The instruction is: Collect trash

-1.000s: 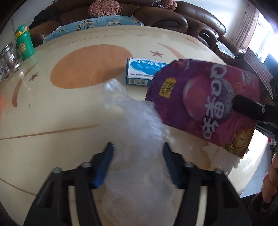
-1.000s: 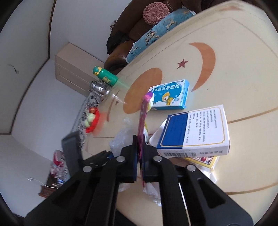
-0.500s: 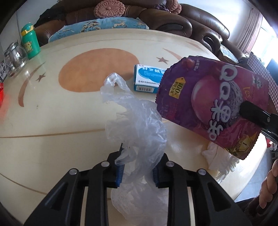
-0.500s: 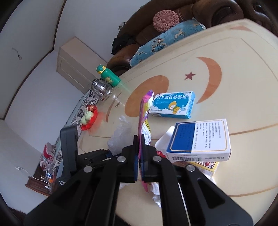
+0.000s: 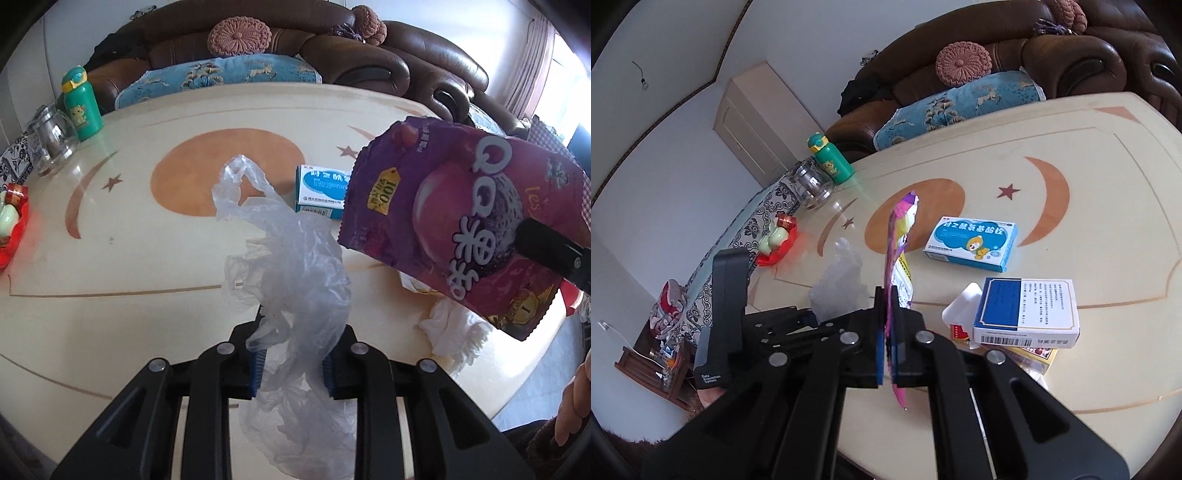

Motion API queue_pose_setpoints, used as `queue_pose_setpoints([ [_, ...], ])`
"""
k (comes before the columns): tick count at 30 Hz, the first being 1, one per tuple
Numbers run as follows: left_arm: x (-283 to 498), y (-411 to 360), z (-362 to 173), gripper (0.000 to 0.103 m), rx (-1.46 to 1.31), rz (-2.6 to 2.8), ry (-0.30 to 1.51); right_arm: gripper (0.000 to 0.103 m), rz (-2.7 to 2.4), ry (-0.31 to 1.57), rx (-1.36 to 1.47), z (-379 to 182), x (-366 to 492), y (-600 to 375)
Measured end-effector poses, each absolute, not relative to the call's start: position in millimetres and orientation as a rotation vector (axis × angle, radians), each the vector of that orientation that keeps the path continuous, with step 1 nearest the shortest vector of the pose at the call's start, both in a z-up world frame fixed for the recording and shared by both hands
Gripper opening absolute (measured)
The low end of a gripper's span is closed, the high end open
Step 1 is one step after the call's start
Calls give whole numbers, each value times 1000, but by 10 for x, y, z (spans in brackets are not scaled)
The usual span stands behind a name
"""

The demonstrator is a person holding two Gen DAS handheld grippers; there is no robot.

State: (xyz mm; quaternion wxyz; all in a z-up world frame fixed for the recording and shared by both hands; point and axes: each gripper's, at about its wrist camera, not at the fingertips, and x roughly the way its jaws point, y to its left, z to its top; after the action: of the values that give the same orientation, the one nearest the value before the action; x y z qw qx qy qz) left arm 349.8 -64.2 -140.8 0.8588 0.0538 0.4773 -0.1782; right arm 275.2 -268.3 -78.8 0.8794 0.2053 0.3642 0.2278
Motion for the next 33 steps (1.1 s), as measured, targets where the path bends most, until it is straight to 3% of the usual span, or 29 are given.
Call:
queue_pose_setpoints([
  [19, 2488, -525, -480, 25, 130, -411, 843, 4, 431, 658, 298, -56, 1821, -2544],
  [33, 1460, -592, -273, 25, 188, -476, 806, 4, 392, 632, 238, 143, 734, -2468],
])
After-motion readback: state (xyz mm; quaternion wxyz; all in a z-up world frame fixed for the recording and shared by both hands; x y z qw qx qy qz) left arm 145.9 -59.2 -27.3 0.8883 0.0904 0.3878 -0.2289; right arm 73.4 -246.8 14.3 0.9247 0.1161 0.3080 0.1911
